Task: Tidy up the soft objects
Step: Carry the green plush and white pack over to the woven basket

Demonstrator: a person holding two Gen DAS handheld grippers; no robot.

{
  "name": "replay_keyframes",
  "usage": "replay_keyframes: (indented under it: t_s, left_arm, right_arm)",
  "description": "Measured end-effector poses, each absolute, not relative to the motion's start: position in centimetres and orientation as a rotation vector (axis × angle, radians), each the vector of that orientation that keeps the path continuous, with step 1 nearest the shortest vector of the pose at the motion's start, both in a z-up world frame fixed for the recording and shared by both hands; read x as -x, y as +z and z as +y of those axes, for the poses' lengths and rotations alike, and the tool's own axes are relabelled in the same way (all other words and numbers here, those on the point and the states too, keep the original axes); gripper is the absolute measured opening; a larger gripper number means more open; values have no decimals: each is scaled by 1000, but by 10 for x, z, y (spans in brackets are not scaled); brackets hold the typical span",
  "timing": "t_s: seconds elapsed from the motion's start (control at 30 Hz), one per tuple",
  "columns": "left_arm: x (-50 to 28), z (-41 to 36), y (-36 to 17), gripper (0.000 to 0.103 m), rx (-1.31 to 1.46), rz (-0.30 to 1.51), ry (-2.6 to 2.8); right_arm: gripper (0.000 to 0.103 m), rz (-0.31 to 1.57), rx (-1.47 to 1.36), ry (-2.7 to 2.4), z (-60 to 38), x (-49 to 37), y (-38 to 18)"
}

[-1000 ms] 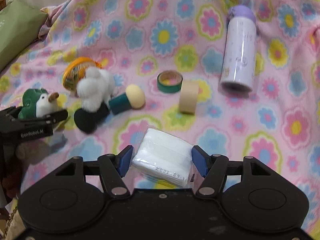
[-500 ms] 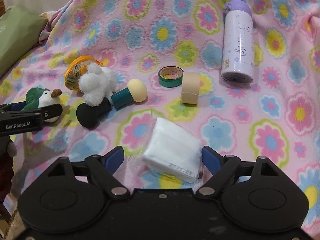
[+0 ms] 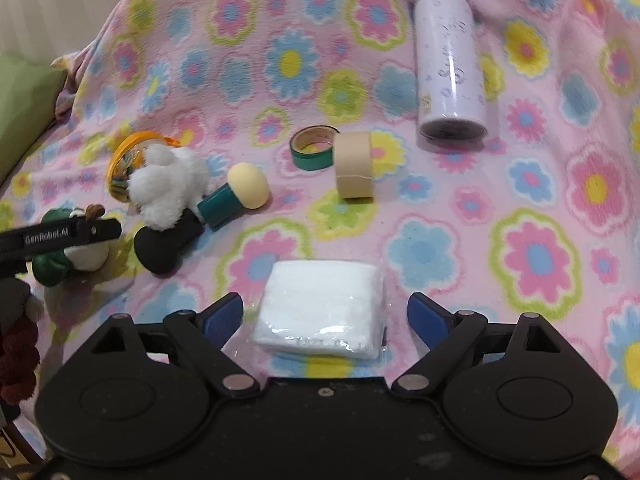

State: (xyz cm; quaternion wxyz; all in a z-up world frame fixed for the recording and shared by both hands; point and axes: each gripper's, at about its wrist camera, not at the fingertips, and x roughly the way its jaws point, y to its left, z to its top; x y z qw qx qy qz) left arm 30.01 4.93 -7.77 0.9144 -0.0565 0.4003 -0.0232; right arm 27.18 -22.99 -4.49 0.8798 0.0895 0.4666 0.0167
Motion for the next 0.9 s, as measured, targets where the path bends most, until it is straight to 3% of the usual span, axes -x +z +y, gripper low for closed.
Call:
replay_keyframes:
  t_s: [0.2,0.37,0.43,0.47,0.57,0.9]
  left_arm:
    - [-306,47,-82,95,101,845,-38]
    - [-308,45,-81,74,93,848,-29]
    - [-307,44,-79,69,87,844,-43]
    - [-306,43,-78,68,82,838,-47]
    - [-300,42,-72,67,80,828,-67]
    - [-249,31,-17,67,85,747,-114]
  right_arm:
    - [92,979,-216,30,-230,-276,-46]
    - [91,982,-167,29,-220,-280,-48]
    - [83,986,-133,26,-216,-280,-49]
    - [75,983,-115,24,-214,-280,-49]
    - [65,975,-92,43,-214,-277,-44]
    - [65,905,-159,79,-222,-248,1]
